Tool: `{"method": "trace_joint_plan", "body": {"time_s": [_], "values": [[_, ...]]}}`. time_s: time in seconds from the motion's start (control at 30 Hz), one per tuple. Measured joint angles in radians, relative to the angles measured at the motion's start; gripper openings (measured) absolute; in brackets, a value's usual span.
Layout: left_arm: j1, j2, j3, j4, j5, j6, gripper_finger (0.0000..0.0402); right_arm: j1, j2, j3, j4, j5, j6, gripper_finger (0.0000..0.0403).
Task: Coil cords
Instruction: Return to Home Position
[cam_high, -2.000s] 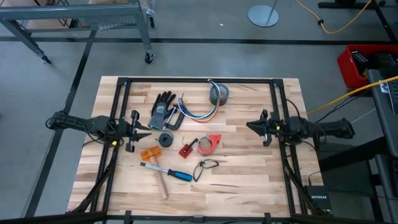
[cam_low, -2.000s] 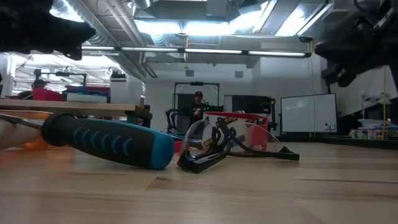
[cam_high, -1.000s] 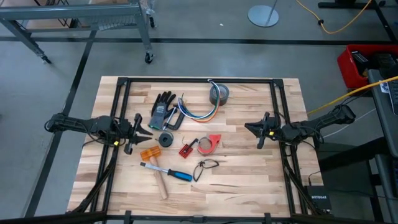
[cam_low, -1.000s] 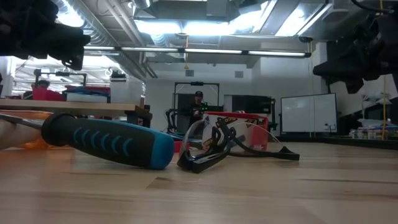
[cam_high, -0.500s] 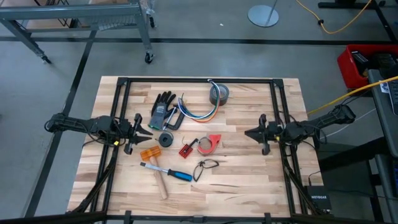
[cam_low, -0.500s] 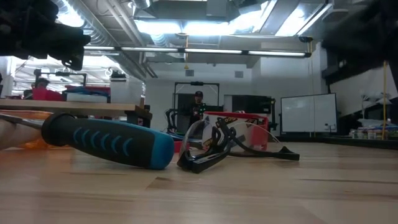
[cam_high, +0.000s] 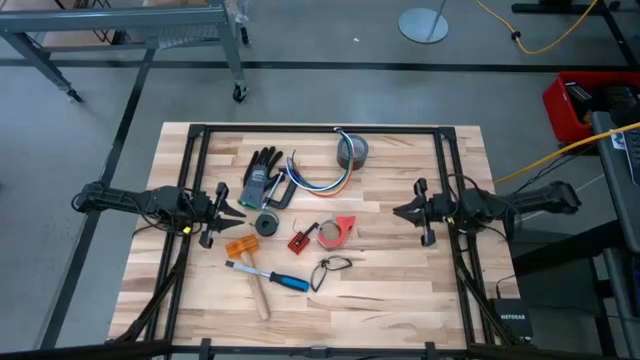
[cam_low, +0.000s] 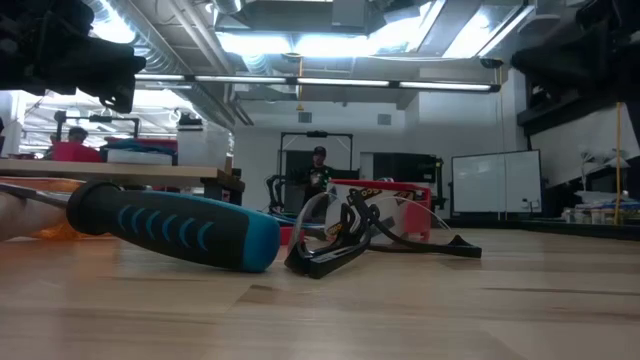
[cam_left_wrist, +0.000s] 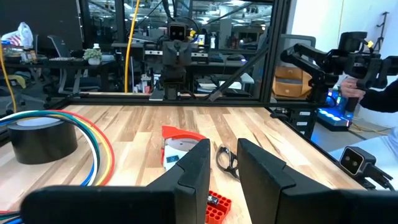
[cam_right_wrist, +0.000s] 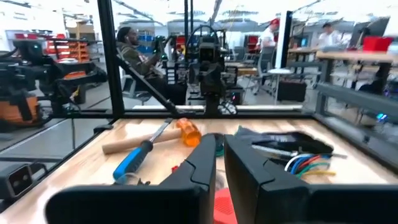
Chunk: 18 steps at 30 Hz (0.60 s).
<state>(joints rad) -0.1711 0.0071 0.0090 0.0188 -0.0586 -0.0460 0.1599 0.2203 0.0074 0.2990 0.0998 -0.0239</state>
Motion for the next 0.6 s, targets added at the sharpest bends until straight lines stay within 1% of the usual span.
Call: {"method": "trace_joint_plan", "body": {"time_s": [0.13, 0.27, 0.47, 0.6], "values": [[0.0, 0.0, 0.0, 0.0, 0.0, 0.0, 0.0072, -0.08, 0.0, 0.0, -0.027, -0.11, 0.037, 0.0037], [0.0, 0.0, 0.0, 0.0, 0.0, 0.0, 0.0072, -0.119, 0.0, 0.0, -0.065, -0.176, 0.043, 0.0037], [0.0, 0.0, 0.0, 0.0, 0.0, 0.0, 0.0072, -0.122, 0.0, 0.0, -0.179, -0.18, 0.012, 0.0037], [0.0, 0.0, 0.0, 0.0, 0.0, 0.0, 0.0072, -0.122, 0.0, 0.0, -0.199, -0.182, -0.008, 0.0037]]}}
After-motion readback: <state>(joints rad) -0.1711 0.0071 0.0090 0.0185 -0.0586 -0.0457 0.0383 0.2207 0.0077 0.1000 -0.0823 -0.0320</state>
